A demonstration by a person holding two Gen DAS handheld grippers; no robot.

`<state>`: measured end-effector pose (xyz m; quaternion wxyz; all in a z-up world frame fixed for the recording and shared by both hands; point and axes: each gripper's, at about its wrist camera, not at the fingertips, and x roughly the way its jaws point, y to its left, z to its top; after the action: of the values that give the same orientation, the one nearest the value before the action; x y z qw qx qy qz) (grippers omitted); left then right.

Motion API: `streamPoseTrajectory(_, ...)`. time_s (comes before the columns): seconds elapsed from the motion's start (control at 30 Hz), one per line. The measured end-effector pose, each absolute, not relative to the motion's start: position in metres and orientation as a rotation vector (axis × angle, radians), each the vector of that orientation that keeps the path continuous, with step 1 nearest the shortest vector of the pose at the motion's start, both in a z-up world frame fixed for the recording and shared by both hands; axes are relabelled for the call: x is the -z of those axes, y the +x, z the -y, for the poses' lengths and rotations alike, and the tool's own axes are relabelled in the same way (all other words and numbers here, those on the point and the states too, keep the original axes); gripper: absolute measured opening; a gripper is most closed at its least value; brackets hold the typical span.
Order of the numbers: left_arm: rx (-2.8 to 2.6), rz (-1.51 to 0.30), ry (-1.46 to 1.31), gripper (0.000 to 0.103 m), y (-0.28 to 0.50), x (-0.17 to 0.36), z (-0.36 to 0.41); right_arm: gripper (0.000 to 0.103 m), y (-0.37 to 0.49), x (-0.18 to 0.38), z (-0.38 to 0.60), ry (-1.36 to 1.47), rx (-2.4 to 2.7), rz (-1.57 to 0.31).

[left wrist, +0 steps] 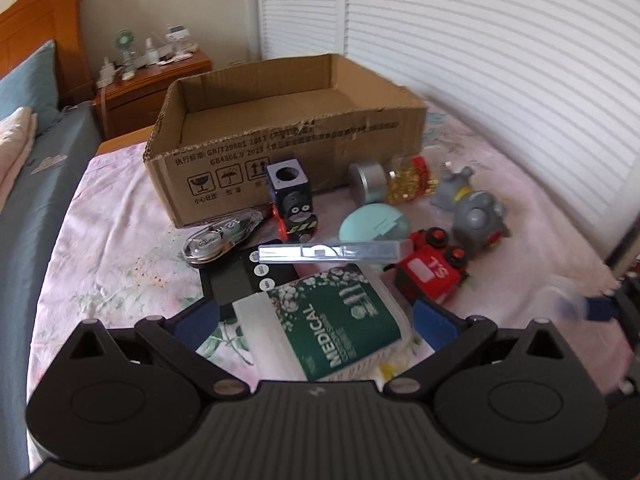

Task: Organize rigid objects
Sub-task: 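Grasp the white MEDICAL bottle with left tool while right tool grasps the clear jar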

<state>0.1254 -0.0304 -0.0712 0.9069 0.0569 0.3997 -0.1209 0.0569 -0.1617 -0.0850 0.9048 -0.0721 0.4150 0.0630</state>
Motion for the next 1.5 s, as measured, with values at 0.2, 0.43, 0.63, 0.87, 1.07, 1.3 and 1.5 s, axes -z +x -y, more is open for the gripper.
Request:
streamPoseTrajectory(0.2,0.218,-0.859,0.085,0.102,0.128,0.079,0.028,0.103,0.056,0.085,0.166,-0.154,-0.148,-0.849)
streamPoseTrajectory(0.43,0.195,-0.864,0.141,0.102,0.111,0.077,0.011,0.103,0.054,0.085,0.169,-0.155,-0.161,-0.846)
streamPoseTrajectory(0.63,0.19,-0.878,0.136,0.102,0.112,0.089,0.006,0.103,0.056,0.091,0.174,-0.114,-0.179,-0.857)
streamPoseTrajectory(0.87,0.205,-0.9,0.073,0.102,0.117,0.107,0.004,0.103,0.052,0.095,0.177,-0.104,-0.188,-0.819)
streamPoseTrajectory(1.07,0.199,-0.872,0.066,0.103,0.115,0.109,0.002,0.103,0.046,0.097,0.179,-0.1,-0.189,-0.78)
streamPoseTrajectory(1.3,0.191,-0.852,0.062,0.102,0.115,0.109,0.002,0.103,0.048,0.096,0.178,-0.102,-0.19,-0.783)
streamPoseTrajectory(1.5,0.205,-0.818,0.096,0.101,0.113,0.101,0.007,0.103,0.051,0.083,0.169,-0.135,-0.199,-0.774)
